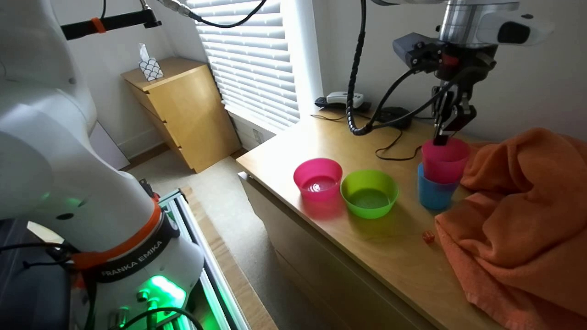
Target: Put the pink cup in the green bowl and put the blue cup in the pink bowl
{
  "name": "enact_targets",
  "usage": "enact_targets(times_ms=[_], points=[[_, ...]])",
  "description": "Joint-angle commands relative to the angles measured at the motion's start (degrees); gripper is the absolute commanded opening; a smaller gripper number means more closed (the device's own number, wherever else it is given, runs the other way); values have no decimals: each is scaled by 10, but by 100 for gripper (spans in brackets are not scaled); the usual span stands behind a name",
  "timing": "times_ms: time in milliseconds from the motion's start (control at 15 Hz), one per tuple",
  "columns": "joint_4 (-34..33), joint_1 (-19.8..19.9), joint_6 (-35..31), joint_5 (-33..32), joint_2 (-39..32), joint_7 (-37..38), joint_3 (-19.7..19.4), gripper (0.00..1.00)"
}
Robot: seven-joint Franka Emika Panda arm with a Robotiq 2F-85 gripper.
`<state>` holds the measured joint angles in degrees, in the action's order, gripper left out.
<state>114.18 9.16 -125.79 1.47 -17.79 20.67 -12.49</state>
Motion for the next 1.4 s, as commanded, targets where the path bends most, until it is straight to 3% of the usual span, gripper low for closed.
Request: enact_targets(times_ms=[0, 333, 600, 667, 1067, 1333], points=[[52, -11, -10, -28, 77, 6, -4, 1], [104, -14, 33, -16, 168, -55, 21, 1], [146, -23, 83, -45, 224, -80, 43, 1], [107, -17, 76, -29, 183, -67, 40, 4], [151, -31, 85, -21, 224, -99, 57, 1], [168, -45, 132, -25, 221, -96, 79, 1]])
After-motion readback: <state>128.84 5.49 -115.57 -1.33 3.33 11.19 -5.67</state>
